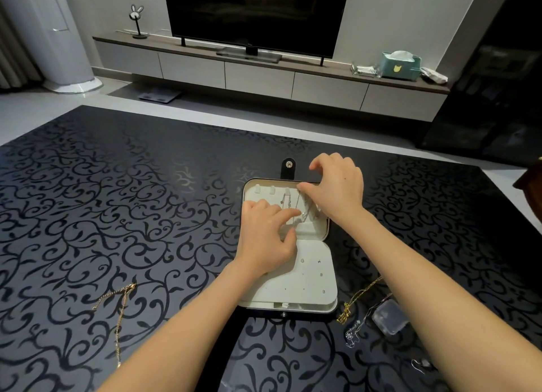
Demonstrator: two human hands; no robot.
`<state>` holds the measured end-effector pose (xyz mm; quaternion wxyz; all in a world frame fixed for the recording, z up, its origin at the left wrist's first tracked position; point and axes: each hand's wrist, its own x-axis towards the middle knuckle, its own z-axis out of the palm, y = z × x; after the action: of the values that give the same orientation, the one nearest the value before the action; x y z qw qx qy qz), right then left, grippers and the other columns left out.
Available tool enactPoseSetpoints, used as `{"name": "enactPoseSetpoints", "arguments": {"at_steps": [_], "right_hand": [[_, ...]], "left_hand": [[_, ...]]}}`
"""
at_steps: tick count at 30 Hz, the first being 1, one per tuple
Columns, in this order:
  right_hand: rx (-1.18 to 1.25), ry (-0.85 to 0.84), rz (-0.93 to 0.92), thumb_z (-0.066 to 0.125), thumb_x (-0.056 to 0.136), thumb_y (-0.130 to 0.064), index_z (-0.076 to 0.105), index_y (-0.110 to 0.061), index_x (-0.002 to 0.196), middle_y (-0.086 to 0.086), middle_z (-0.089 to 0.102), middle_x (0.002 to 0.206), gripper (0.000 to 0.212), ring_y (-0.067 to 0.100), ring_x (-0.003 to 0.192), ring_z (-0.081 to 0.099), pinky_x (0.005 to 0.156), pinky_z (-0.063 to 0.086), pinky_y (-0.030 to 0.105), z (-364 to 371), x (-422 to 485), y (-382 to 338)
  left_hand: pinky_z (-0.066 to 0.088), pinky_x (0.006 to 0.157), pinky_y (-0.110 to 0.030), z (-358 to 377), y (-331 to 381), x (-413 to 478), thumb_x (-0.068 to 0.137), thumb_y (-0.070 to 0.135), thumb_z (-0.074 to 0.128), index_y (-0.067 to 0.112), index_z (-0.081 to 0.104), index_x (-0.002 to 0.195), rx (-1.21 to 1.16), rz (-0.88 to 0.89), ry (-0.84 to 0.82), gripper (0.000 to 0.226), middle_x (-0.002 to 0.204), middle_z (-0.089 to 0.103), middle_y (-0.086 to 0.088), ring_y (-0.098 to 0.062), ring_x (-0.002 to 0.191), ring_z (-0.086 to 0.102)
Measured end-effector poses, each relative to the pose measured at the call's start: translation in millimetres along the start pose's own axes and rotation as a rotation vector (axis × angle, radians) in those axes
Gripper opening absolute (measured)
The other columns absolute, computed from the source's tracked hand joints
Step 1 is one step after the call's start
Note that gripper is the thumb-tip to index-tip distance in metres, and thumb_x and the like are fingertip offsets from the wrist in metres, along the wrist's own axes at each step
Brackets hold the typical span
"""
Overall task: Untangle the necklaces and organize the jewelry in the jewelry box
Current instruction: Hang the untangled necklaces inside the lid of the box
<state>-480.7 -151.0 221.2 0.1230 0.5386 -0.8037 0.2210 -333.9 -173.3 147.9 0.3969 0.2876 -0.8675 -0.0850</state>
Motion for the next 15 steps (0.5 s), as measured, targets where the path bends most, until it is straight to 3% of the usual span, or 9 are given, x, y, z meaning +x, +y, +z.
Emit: {"name": "enactPoseSetpoints", "arguments": {"at_steps": [6,8,11,15], "right_hand": [[0.616,-0.297,0.23,0.075,0.076,-0.031,0.065,-0.021,0.105,-0.003,0.063,0.101,0.032,0.015,0.097,0.058,0.084,0.05,0.034,0,-1,9],[0.768,-0.377,0.268,0.072,0.08,-0.019,0.067,-0.016,0.106,0.0,0.065,0.103,0.026,0.017,0.098,0.059,0.079,0.049,0.027,-2,-4,8],[0.793,-0.405,0.248,0.066,0.082,-0.003,0.066,-0.013,0.11,0.002,0.064,0.106,0.03,0.016,0.095,0.059,0.074,0.048,0.021,-5,-8,9],[0.709,-0.387,0.166,0.069,0.078,-0.001,0.065,-0.015,0.111,0.0,0.064,0.107,0.036,0.015,0.096,0.06,0.082,0.051,0.027,-3,-9,13]], "left_hand": [[0.019,0.065,-0.031,-2,4,1,0.079,0.034,0.044,0.02,0.069,0.111,0.064,0.005,-0.036,0.042,0.059,0.035,0.011,-0.013,0.061,0.034],[0.017,0.065,-0.03,-2,5,1,0.081,0.035,0.044,0.019,0.066,0.116,0.114,0.012,-0.054,0.045,0.059,0.033,0.01,-0.014,0.061,0.034],[0.016,0.065,-0.031,-1,5,1,0.083,0.036,0.044,0.019,0.065,0.12,0.159,0.021,-0.067,0.046,0.057,0.04,0.006,-0.017,0.06,0.037],[0.017,0.065,-0.031,2,5,1,0.085,0.036,0.044,0.021,0.065,0.12,0.204,0.043,-0.087,0.044,0.057,0.043,0.004,-0.018,0.059,0.036]]}}
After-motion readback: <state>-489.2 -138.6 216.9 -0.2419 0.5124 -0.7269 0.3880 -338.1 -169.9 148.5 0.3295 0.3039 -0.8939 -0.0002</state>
